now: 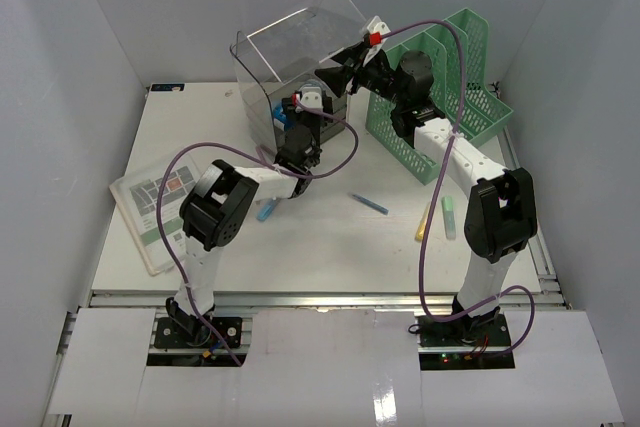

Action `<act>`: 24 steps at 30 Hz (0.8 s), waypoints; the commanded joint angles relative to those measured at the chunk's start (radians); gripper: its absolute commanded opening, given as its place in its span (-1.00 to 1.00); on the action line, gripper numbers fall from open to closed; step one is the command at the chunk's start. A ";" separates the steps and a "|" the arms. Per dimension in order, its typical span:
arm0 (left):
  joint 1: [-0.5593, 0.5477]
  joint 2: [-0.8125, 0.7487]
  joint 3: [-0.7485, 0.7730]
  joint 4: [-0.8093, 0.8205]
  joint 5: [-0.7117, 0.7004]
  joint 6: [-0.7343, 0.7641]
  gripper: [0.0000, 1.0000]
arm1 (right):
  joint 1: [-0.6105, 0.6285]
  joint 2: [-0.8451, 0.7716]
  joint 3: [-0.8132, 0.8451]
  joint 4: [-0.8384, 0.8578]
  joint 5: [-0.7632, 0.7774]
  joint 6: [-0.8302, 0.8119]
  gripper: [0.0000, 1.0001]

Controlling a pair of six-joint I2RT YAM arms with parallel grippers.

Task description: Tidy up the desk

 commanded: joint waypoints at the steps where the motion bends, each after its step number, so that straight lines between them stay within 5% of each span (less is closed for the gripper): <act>1: 0.010 -0.017 0.052 0.003 -0.001 -0.011 -1.00 | 0.004 -0.049 0.037 0.061 -0.001 0.018 0.25; 5: 0.010 -0.027 0.028 -0.015 0.011 -0.032 -0.84 | 0.004 -0.049 0.034 0.061 0.000 0.018 0.25; 9: 0.010 -0.069 -0.023 -0.033 0.034 -0.074 0.05 | 0.004 -0.052 0.031 0.062 0.002 0.018 0.25; 13: 0.005 -0.131 -0.103 -0.045 0.094 -0.128 0.59 | 0.005 -0.054 0.028 0.063 0.002 0.018 0.25; 19: -0.008 -0.217 -0.174 -0.059 0.114 -0.141 0.90 | 0.005 -0.059 0.020 0.066 0.005 0.019 0.25; 24: -0.015 -0.278 -0.230 -0.083 0.146 -0.193 0.95 | 0.004 -0.071 0.012 0.064 0.005 0.016 0.25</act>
